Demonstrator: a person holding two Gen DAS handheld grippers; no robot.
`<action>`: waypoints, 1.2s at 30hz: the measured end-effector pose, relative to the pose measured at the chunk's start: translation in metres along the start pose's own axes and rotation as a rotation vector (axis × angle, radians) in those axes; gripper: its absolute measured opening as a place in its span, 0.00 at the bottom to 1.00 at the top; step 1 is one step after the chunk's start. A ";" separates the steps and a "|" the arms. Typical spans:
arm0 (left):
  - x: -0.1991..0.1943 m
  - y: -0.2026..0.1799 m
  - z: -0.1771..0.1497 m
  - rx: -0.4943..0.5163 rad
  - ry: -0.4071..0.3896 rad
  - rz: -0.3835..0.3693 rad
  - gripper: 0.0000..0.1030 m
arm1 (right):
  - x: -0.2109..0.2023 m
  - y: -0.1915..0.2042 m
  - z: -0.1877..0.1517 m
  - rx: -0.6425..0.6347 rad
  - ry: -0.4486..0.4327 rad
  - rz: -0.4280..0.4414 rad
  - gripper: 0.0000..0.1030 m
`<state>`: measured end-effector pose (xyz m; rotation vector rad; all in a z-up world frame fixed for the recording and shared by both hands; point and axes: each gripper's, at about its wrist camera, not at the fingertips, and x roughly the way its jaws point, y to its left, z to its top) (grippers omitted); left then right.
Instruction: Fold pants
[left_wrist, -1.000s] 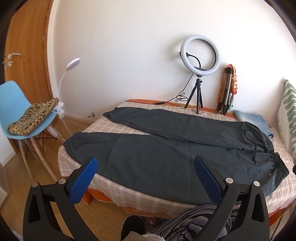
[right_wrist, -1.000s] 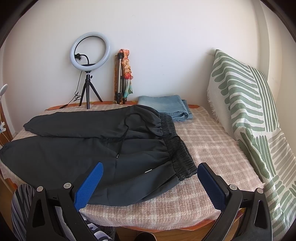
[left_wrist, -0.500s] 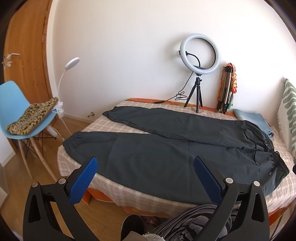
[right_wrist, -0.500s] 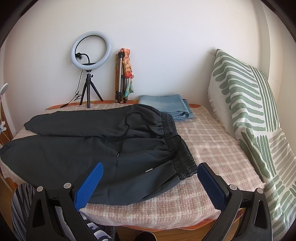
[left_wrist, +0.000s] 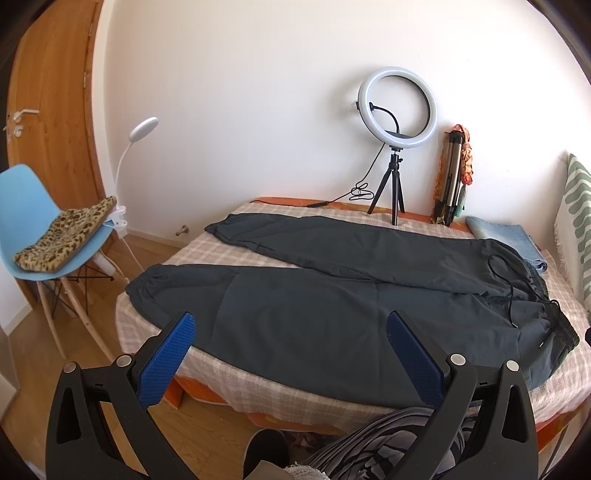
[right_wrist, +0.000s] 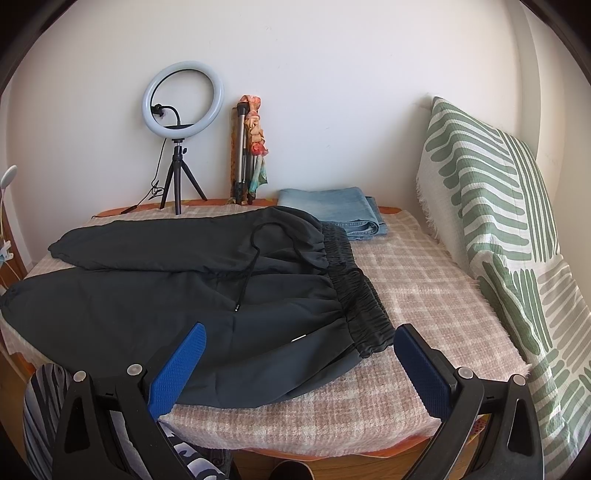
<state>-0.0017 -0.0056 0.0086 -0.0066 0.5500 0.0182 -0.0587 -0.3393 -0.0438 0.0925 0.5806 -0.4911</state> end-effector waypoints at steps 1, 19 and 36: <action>0.000 0.001 0.000 0.000 0.001 -0.001 1.00 | 0.000 0.001 0.000 -0.001 0.000 0.001 1.00; 0.010 0.008 0.001 0.016 0.001 0.021 1.00 | 0.007 0.007 0.007 -0.057 0.008 0.010 1.00; 0.046 0.078 0.019 -0.030 0.024 0.029 0.99 | 0.042 0.030 0.083 -0.246 -0.039 0.154 1.00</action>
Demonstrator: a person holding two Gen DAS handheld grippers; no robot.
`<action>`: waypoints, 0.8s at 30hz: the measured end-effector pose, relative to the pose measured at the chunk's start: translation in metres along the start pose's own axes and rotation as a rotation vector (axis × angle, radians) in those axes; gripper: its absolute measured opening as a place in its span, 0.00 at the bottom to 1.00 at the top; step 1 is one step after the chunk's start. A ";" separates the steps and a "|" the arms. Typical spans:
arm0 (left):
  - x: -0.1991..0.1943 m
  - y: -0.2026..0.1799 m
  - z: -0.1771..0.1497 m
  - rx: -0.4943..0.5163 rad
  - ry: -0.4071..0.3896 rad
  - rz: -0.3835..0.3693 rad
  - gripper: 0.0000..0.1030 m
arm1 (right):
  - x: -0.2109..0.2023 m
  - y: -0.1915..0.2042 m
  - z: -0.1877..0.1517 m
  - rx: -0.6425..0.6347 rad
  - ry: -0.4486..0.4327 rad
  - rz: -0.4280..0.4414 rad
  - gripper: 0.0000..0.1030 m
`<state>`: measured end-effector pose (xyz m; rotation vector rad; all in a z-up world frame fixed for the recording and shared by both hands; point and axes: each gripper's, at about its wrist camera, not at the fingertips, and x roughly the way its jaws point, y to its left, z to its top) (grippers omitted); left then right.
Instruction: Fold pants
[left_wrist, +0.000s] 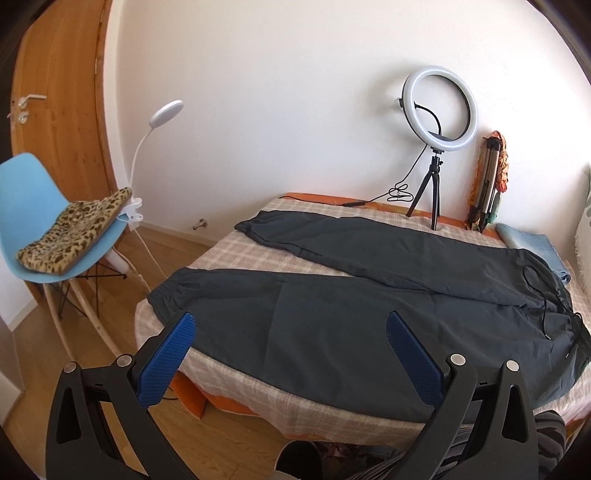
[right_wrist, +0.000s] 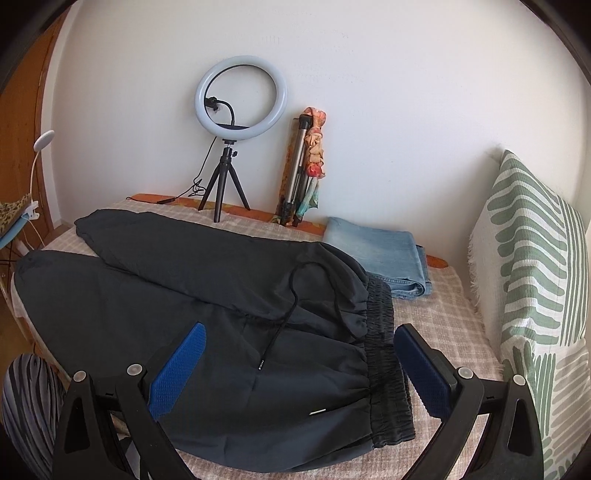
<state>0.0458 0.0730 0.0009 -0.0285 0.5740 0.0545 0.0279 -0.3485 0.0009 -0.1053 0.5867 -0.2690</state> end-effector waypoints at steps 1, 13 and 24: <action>0.003 0.004 0.003 -0.015 0.001 -0.015 0.98 | 0.003 0.000 0.005 -0.011 -0.007 0.009 1.00; 0.047 0.034 0.042 0.009 0.035 -0.036 0.80 | 0.052 -0.003 0.082 0.001 0.005 0.260 1.00; 0.109 0.032 0.085 0.054 0.087 -0.087 0.70 | 0.143 0.029 0.156 -0.054 0.094 0.398 0.91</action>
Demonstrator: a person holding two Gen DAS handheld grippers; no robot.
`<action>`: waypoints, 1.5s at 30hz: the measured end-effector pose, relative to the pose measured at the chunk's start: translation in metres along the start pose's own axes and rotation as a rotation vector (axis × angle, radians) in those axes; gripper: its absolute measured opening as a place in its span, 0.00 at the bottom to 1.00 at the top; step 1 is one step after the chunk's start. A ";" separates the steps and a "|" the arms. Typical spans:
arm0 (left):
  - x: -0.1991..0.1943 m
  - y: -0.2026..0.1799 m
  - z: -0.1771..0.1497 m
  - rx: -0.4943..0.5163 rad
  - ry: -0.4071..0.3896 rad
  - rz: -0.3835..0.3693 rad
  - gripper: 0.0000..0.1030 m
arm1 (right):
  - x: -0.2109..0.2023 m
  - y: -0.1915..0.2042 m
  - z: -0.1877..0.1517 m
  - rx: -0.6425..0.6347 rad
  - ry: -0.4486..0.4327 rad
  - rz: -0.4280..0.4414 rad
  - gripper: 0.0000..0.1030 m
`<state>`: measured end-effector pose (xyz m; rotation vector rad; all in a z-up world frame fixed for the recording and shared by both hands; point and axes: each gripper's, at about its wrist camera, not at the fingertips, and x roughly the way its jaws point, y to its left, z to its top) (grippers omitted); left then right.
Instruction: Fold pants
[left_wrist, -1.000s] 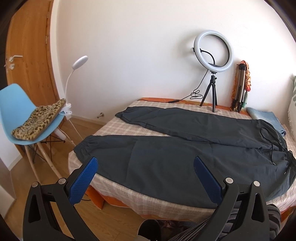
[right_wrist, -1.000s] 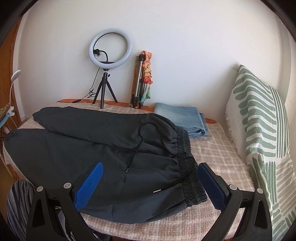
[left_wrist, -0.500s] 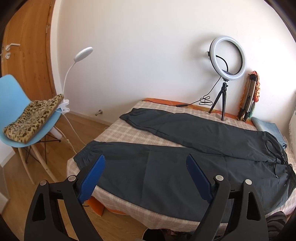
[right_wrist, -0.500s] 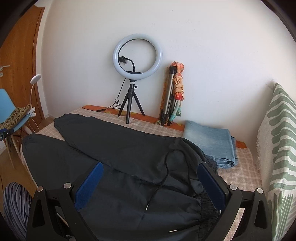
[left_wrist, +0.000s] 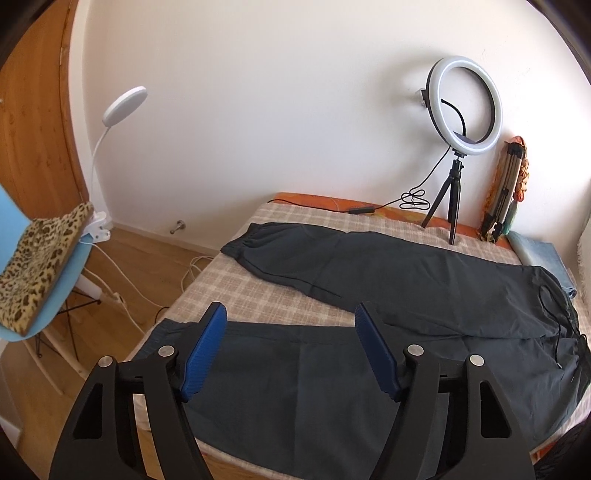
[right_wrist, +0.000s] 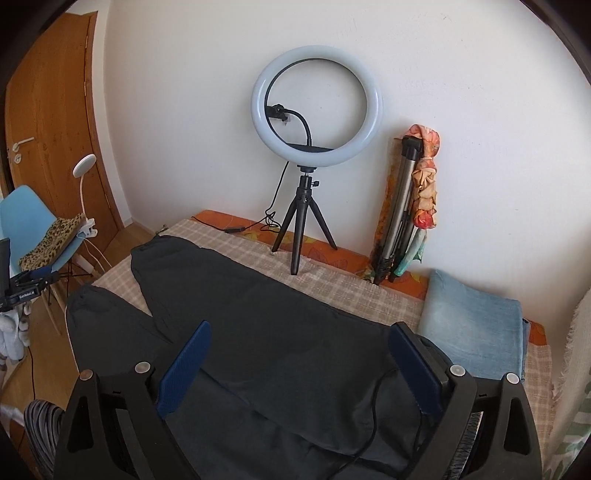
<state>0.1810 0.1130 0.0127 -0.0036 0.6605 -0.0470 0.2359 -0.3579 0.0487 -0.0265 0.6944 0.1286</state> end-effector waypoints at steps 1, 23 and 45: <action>0.009 -0.001 0.004 0.002 0.011 -0.010 0.69 | 0.013 -0.001 0.004 -0.001 0.016 0.016 0.88; 0.203 -0.053 0.045 0.065 0.276 -0.107 0.34 | 0.274 -0.033 0.010 -0.119 0.324 0.118 0.62; 0.275 -0.031 0.025 -0.024 0.370 -0.078 0.31 | 0.273 -0.032 -0.009 -0.148 0.385 0.207 0.00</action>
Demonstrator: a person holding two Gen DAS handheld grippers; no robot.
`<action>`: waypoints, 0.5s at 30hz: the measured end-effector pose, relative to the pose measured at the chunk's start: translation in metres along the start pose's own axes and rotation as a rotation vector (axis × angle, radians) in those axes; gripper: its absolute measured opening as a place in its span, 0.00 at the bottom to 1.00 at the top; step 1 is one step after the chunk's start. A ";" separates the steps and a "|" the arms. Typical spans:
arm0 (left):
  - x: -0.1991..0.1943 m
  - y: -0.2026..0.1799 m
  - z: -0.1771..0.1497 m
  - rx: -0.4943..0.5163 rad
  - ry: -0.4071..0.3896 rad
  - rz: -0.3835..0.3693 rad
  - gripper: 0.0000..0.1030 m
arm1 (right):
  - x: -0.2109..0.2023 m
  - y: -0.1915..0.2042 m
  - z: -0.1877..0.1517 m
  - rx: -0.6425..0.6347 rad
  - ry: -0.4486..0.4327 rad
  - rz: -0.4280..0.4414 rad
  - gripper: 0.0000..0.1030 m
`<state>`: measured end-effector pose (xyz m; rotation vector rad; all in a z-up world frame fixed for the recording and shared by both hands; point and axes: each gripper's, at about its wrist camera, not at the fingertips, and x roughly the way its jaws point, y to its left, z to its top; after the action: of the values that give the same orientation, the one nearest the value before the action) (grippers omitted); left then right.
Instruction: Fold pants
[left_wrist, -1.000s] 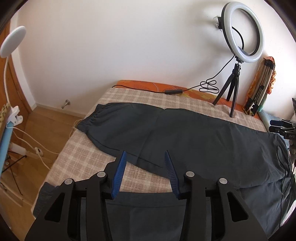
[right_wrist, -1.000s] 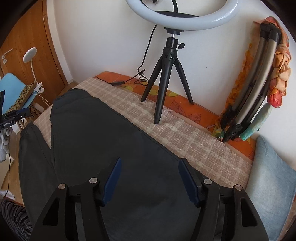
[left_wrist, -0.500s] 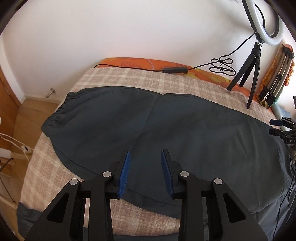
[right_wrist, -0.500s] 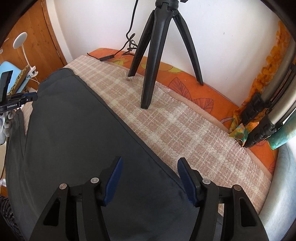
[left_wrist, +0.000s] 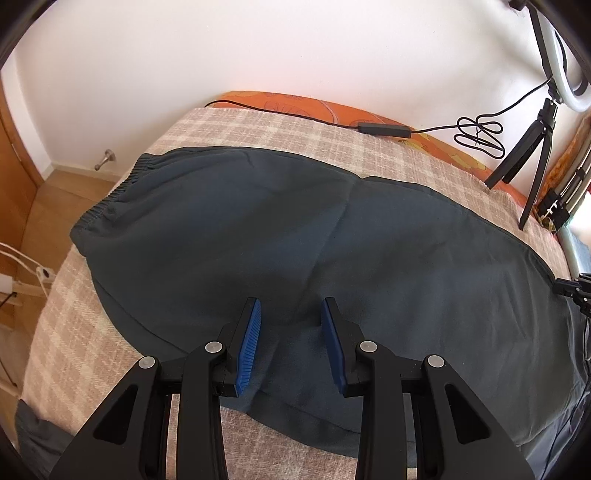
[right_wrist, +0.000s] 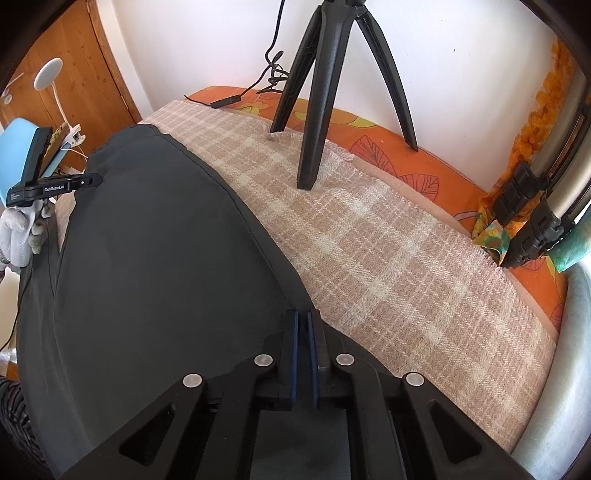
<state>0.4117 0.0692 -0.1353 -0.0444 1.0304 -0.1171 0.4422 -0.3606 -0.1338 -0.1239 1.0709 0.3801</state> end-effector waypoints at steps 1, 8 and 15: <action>0.001 0.000 0.000 -0.002 -0.001 -0.001 0.32 | -0.006 0.005 -0.001 -0.003 -0.013 -0.009 0.00; -0.014 0.006 0.015 -0.070 -0.018 -0.041 0.53 | -0.063 0.060 -0.014 -0.103 -0.143 -0.016 0.00; -0.024 -0.005 0.028 -0.072 -0.030 -0.070 0.54 | -0.045 0.025 -0.002 -0.097 -0.070 -0.054 0.42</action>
<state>0.4236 0.0667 -0.1004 -0.1473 1.0036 -0.1424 0.4123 -0.3487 -0.0929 -0.2243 0.9781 0.3849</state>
